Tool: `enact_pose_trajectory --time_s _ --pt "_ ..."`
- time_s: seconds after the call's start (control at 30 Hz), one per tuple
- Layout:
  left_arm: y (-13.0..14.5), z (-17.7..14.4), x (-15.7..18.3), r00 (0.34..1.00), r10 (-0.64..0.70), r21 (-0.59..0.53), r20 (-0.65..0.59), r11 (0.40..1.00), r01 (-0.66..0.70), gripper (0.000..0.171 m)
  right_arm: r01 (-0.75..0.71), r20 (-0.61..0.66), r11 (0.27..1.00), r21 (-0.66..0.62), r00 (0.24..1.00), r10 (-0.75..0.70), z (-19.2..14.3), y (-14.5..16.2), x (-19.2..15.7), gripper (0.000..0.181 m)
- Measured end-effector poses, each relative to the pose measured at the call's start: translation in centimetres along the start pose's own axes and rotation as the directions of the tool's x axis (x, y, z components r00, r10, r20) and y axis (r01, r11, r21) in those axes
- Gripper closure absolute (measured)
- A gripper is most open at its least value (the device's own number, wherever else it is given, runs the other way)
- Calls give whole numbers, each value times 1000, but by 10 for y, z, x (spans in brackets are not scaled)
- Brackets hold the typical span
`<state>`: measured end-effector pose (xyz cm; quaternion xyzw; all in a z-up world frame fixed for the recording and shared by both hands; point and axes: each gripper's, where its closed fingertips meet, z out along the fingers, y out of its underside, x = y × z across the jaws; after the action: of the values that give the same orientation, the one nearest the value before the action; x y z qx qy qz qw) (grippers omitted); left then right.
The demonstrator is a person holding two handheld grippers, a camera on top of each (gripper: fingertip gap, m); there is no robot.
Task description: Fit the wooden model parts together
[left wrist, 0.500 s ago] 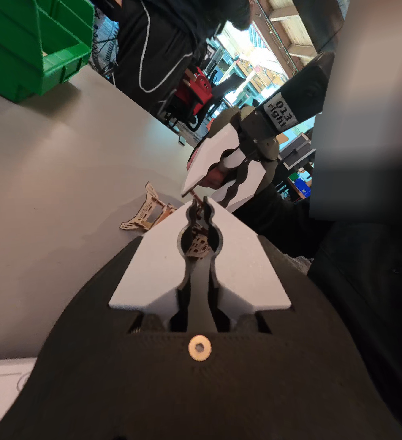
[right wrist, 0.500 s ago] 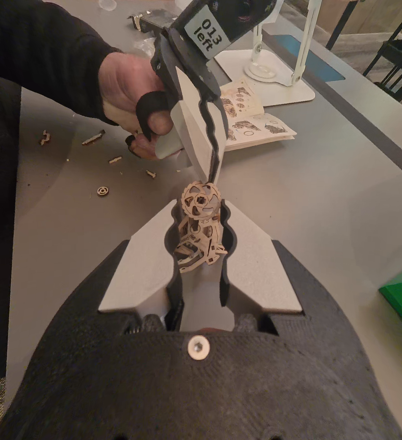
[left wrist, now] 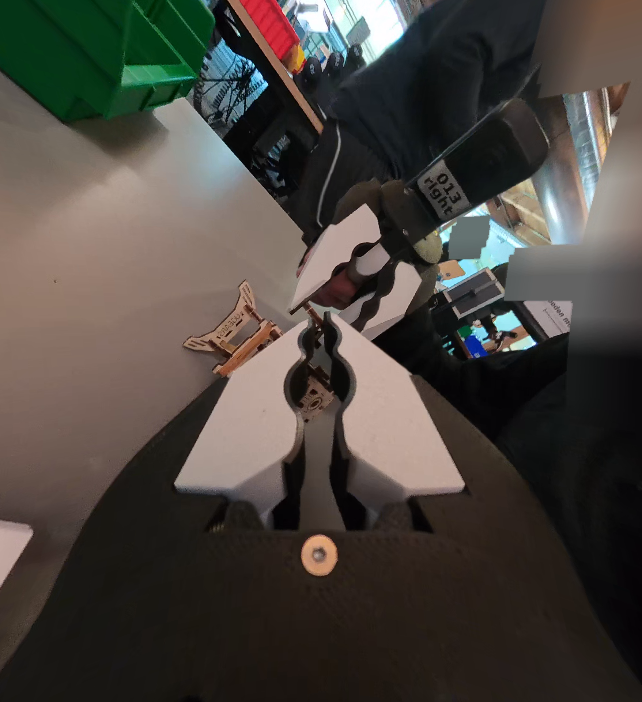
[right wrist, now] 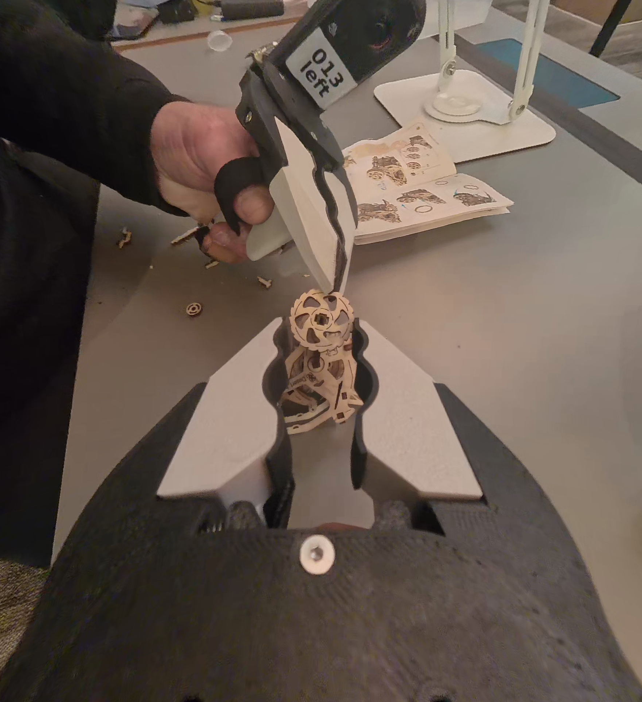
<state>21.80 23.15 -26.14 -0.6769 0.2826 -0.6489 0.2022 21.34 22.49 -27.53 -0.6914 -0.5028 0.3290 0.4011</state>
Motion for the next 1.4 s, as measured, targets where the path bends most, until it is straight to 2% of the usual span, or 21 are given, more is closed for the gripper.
enact_pose_trajectory --time_s 0.1,0.33,0.5,0.6,0.7,0.8,0.97,1.1,1.23,1.3,1.4 --pt "1 -1 0 999 -45 38 -9 998 45 170 -4 24 1000 -8 1000 4 1 0 -1 151" --pt "3 -2 0 1000 -11 85 -10 996 12 170 27 6 999 -29 1000 -27 1 0 -2 152" --pt "1 -4 1 999 39 49 21 998 -40 171 6 -40 1000 7 999 -5 0 -4 -1 151" --pt "0 -3 1 997 66 31 39 997 -67 170 9 -82 997 74 997 -3 -10 -12 -3 155" --pt "0 -3 0 995 83 21 51 996 -84 170 23 -133 1000 14 991 -21 -7 -2 -1 153" --pt "1 -3 -1 995 79 35 56 996 -81 170 24 -140 1000 12 990 -22 -5 -2 -1 155" --pt "2 -4 -1 980 172 36 102 984 -177 170 68 -170 998 -10 983 -69 -4 -1 -1 155" --pt "2 -5 0 959 253 -5 127 967 -255 171 29 -176 999 18 984 -25 -6 -3 -3 155" --pt "2 -6 1 956 263 -7 134 964 -264 171 -19 -126 994 112 992 33 -12 -13 -7 164" --pt "3 -5 2 947 287 -23 142 958 -286 171 -19 -118 996 88 993 30 -7 -9 -9 174" --pt "4 -5 3 936 312 -21 165 949 -313 171 6 -148 996 89 989 7 -7 -9 -7 179"
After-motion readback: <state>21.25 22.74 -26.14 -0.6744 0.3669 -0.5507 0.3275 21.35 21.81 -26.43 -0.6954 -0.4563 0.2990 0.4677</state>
